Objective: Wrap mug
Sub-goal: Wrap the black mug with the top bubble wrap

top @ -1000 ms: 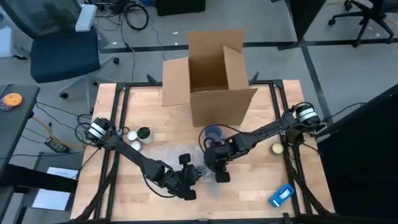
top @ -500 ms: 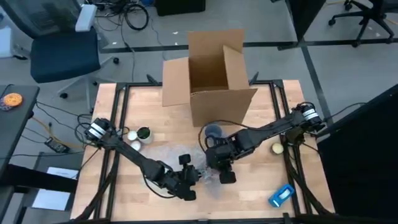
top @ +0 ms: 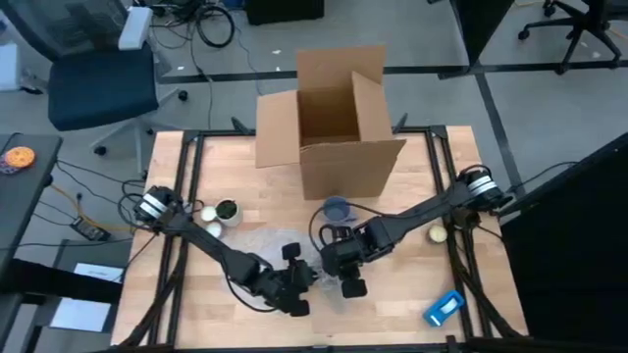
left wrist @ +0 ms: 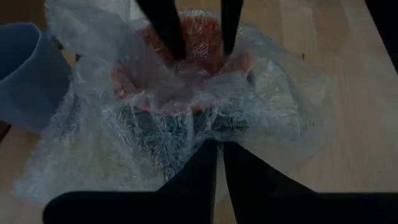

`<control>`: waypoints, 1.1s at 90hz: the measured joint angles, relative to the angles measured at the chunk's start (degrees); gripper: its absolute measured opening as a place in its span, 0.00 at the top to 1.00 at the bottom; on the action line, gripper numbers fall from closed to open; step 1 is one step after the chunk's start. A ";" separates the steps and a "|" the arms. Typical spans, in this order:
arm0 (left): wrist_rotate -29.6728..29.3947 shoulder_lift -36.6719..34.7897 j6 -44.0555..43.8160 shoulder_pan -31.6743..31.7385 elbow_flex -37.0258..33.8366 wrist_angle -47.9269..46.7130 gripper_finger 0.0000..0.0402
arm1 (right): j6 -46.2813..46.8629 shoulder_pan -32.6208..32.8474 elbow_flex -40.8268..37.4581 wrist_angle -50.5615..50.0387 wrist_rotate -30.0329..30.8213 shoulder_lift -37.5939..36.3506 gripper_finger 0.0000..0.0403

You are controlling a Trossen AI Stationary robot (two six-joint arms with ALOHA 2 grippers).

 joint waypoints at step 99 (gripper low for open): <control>1.68 0.02 0.99 -0.15 1.57 -1.65 0.96 | 0.50 2.55 -0.17 -1.24 0.00 -4.48 0.76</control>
